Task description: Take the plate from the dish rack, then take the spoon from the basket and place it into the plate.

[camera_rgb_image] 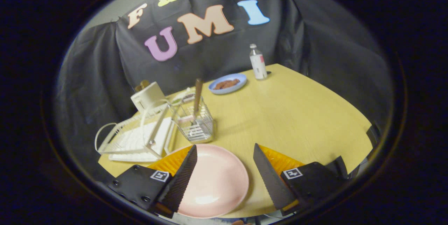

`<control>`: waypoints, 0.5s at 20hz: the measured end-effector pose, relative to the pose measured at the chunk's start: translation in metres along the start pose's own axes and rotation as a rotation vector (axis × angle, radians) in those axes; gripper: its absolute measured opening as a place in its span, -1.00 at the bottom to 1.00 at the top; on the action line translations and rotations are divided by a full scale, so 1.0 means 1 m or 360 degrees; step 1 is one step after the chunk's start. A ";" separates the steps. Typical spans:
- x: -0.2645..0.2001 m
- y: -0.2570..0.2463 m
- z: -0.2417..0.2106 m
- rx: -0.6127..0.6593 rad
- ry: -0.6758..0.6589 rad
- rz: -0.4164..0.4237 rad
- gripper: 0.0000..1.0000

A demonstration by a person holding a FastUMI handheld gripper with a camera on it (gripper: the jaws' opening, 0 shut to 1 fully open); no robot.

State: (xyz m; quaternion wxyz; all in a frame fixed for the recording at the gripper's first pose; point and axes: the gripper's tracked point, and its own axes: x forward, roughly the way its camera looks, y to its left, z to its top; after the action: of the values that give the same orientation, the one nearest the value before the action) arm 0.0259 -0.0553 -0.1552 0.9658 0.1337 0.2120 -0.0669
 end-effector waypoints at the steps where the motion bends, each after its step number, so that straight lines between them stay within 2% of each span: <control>1: 0.003 0.012 0.013 0.0029 -0.0050 0.0054 1.00; 4: 0.016 0.031 0.038 0.0100 -0.0123 0.0119 1.00; 8: 0.048 0.050 0.052 0.0239 -0.0118 0.0189 0.99; 10: 0.063 0.047 0.056 0.0275 -0.0125 0.0171 0.98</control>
State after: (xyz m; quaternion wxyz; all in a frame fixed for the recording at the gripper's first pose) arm 0.1137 -0.0306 -0.1222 0.9604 0.2249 0.1601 -0.0384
